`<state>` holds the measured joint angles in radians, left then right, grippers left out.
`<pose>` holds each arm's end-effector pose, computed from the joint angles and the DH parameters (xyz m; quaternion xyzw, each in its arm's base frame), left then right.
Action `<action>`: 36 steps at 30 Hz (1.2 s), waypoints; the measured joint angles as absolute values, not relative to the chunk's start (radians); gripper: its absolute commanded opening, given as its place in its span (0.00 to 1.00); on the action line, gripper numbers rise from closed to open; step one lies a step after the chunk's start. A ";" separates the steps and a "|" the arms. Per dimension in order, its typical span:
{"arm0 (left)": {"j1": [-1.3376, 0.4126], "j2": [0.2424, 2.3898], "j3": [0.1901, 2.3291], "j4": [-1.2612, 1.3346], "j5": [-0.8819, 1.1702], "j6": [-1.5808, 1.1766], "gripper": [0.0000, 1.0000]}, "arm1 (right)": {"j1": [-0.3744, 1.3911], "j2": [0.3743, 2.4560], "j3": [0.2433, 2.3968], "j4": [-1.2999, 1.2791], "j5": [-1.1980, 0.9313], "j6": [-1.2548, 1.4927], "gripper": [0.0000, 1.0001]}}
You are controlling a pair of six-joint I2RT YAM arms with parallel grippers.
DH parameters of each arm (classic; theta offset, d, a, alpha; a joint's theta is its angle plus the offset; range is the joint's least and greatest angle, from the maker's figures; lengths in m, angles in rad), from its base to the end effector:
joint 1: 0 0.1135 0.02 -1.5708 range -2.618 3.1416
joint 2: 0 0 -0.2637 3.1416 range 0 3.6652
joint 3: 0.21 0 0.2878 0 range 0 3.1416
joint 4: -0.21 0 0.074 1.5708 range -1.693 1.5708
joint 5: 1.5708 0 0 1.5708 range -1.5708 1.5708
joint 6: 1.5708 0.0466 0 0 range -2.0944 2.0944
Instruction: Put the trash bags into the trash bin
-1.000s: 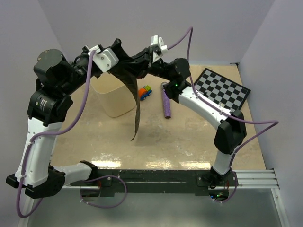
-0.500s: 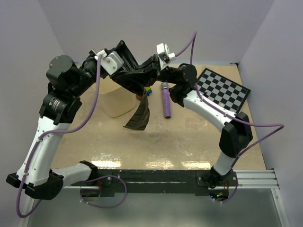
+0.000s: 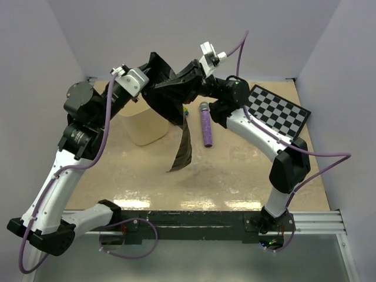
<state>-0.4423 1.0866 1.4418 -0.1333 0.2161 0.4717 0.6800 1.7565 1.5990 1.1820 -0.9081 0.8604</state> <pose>0.2279 -0.1190 0.5273 0.3495 0.5199 -0.0559 0.7774 0.2953 0.2860 0.4755 -0.3988 0.2795 0.6875 0.5387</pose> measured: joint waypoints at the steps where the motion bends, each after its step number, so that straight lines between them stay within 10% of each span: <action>1: -0.443 1.093 1.442 -0.112 0.215 0.458 0.00 | 0.680 1.765 1.626 1.181 -0.907 0.882 0.00; 36: -0.463 1.338 1.622 0.298 0.205 0.377 0.00 | 0.638 2.044 2.311 1.097 -0.921 1.015 0.00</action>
<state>-0.4629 1.3376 1.6222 0.2981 0.2054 0.3767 0.6380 2.0438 2.3108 1.0969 -0.9215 1.0149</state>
